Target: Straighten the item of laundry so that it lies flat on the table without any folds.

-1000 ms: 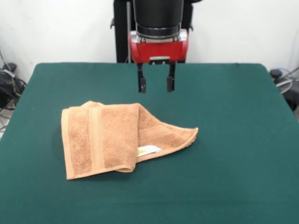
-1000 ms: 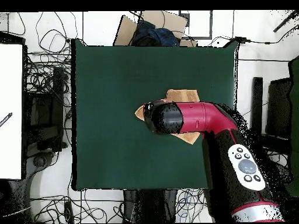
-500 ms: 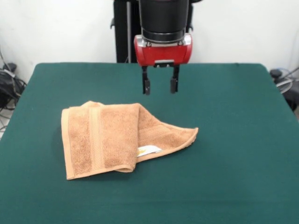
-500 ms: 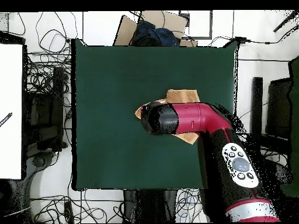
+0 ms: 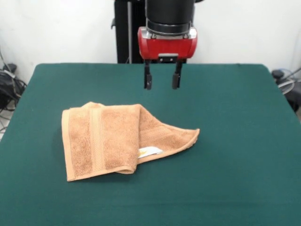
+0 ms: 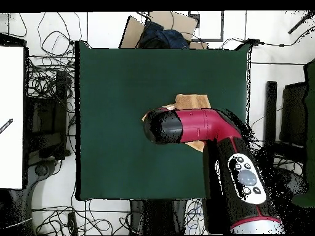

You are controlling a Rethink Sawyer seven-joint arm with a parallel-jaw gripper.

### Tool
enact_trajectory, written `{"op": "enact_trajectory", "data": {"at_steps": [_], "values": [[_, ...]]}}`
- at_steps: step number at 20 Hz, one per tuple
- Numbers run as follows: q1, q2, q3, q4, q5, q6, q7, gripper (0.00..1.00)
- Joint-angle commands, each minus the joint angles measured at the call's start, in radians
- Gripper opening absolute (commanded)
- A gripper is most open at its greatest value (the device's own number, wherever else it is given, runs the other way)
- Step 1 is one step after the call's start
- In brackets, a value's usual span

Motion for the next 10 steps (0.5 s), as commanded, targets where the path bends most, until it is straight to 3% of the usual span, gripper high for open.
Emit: {"op": "enact_trajectory", "data": {"at_steps": [1, 10], "values": [[0.042, 0.067, -0.072, -0.014, -0.025, -0.026, 0.148, 1.0], [0.097, 0.169, -0.126, -0.047, -0.015, -0.102, 0.186, 1.0]]}}
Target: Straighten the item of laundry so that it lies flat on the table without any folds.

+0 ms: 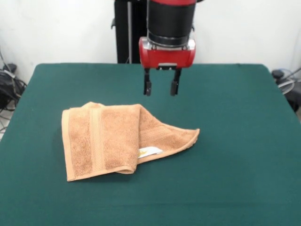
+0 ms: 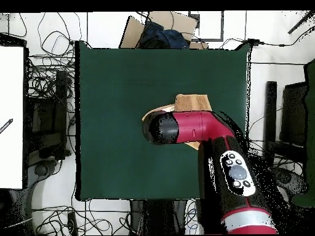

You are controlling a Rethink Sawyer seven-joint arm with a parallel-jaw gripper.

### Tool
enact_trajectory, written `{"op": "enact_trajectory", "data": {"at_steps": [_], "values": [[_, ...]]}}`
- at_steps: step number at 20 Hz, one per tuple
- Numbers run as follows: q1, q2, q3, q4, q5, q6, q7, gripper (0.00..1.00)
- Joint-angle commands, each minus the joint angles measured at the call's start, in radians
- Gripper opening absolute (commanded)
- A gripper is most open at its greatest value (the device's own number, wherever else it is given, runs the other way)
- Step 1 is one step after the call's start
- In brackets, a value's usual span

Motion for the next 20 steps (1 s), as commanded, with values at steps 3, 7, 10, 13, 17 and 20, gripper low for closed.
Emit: {"op": "enact_trajectory", "data": {"at_steps": [3, 7, 10, 13, 17, 20], "values": [[0.067, 0.139, -0.083, -0.03, -0.026, -0.118, 0.197, 1.0], [0.092, 0.14, -0.108, -0.025, -0.009, -0.127, 0.2, 1.0], [0.095, 0.132, -0.111, -0.02, 0.008, -0.122, 0.191, 1.0], [0.104, 0.128, -0.119, -0.028, 0.02, -0.116, 0.185, 1.0], [0.135, 0.063, -0.144, -0.026, 0.029, -0.045, 0.176, 1.0], [0.145, 0.036, -0.14, -0.045, 0.064, 0.023, 0.164, 1.0]]}}
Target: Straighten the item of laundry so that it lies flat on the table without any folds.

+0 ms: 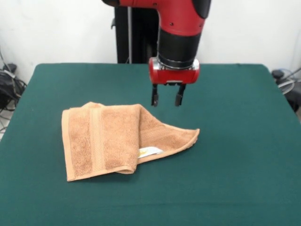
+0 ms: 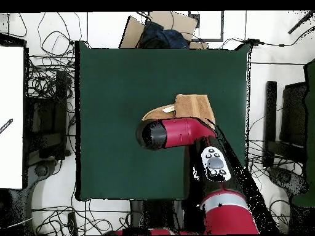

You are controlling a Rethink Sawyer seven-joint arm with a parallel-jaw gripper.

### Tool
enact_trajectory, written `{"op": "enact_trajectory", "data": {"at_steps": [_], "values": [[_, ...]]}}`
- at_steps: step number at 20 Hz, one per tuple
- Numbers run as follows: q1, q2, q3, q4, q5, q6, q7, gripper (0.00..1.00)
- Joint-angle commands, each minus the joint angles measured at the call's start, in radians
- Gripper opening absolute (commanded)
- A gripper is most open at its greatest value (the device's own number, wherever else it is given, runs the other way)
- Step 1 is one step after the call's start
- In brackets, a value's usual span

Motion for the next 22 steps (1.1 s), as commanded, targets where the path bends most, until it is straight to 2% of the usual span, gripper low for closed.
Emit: {"op": "enact_trajectory", "data": {"at_steps": [1, 7, 11, 15, 22], "values": [[0.041, -0.075, -0.031, -0.026, 0.061, 0.097, 0.161, 1.0], [0.09, -0.06, -0.043, -0.034, 0.089, 0.085, 0.198, 1.0], [0.119, -0.009, -0.056, -0.061, 0.111, 0.038, 0.22, 1.0], [0.12, 0.073, -0.051, -0.108, 0.119, 0.01, 0.195, 1.0], [0.132, 0.129, -0.057, -0.13, 0.135, -0.044, 0.199, 1.0]]}}
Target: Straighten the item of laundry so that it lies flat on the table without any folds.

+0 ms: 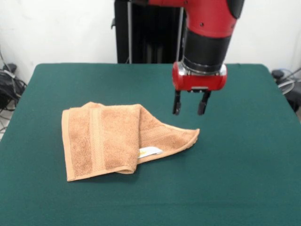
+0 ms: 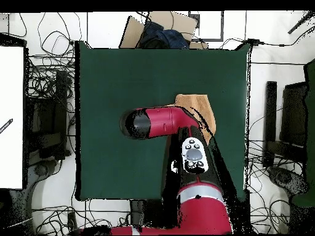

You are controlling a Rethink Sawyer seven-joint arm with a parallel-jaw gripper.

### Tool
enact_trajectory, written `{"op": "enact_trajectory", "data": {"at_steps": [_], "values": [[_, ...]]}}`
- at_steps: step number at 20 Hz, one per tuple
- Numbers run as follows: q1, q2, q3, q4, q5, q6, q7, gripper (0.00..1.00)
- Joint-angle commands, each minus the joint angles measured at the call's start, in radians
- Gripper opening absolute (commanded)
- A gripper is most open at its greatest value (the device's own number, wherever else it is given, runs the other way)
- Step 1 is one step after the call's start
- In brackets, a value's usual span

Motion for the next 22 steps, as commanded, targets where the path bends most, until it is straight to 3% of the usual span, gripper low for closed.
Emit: {"op": "enact_trajectory", "data": {"at_steps": [1, 12, 22], "values": [[0.012, 0.098, -0.003, -0.033, 0.039, -0.058, 0.196, 1.0], [-0.018, 0.181, 0.031, -0.095, 0.061, -0.07, 0.148, 1.0], [-0.012, 0.166, 0.023, -0.073, 0.059, -0.098, 0.155, 1.0]]}}
